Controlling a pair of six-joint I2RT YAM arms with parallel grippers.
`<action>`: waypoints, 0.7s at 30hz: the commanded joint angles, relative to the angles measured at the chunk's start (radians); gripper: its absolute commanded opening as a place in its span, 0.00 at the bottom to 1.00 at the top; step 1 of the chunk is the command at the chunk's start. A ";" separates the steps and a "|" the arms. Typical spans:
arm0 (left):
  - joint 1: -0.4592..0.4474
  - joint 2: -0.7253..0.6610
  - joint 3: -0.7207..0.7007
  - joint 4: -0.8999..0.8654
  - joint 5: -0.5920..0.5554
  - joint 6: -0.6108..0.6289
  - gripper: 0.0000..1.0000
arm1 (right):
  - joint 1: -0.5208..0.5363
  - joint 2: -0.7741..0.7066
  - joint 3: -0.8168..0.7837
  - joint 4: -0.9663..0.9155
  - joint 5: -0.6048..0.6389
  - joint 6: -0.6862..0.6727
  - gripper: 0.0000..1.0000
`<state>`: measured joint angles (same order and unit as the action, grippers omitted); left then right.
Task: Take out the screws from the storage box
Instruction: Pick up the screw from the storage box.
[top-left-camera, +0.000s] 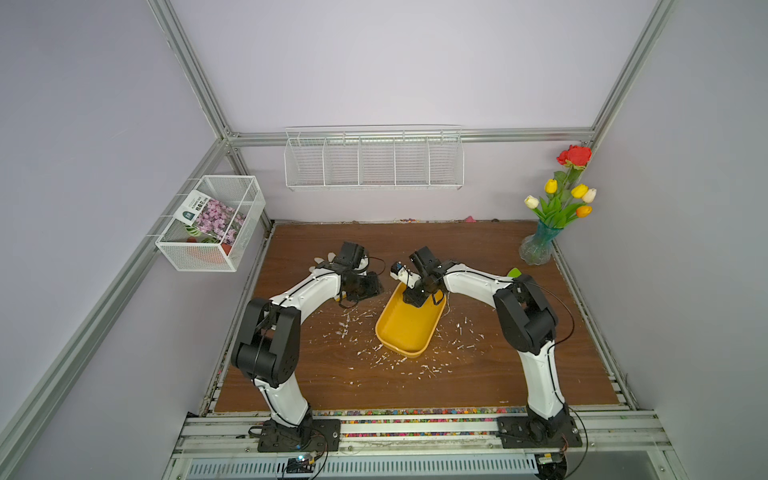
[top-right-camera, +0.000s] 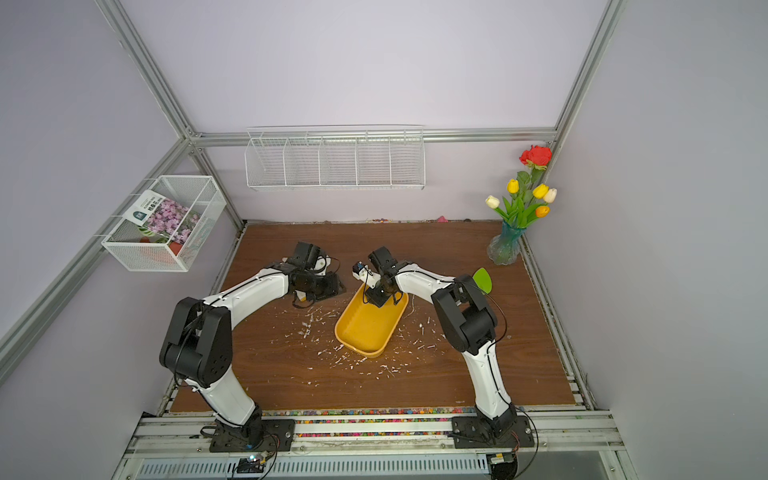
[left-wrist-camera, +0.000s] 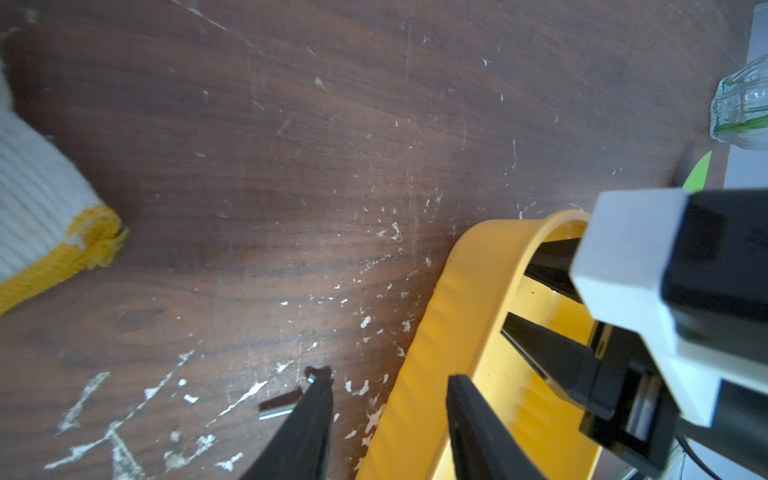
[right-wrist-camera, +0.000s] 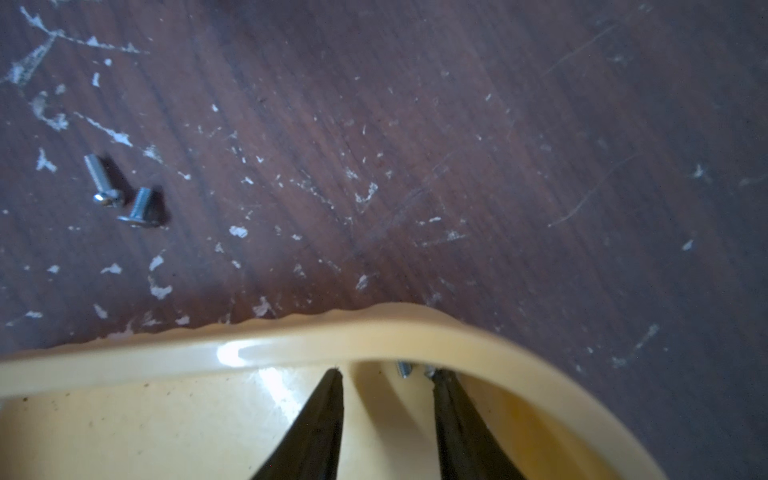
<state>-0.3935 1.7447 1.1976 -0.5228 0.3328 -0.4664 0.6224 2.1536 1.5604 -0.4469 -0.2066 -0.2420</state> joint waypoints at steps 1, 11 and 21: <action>0.003 -0.009 -0.013 -0.004 -0.007 0.008 0.49 | 0.007 0.037 0.029 -0.029 0.010 -0.016 0.41; 0.004 -0.001 -0.029 0.009 0.001 0.008 0.47 | 0.039 0.048 0.005 -0.072 0.041 -0.042 0.34; 0.005 0.005 -0.031 0.015 0.013 0.003 0.47 | 0.042 0.051 -0.011 -0.092 0.074 -0.030 0.23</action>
<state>-0.3927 1.7447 1.1770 -0.5205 0.3378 -0.4667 0.6594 2.1784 1.5780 -0.4603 -0.1577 -0.2779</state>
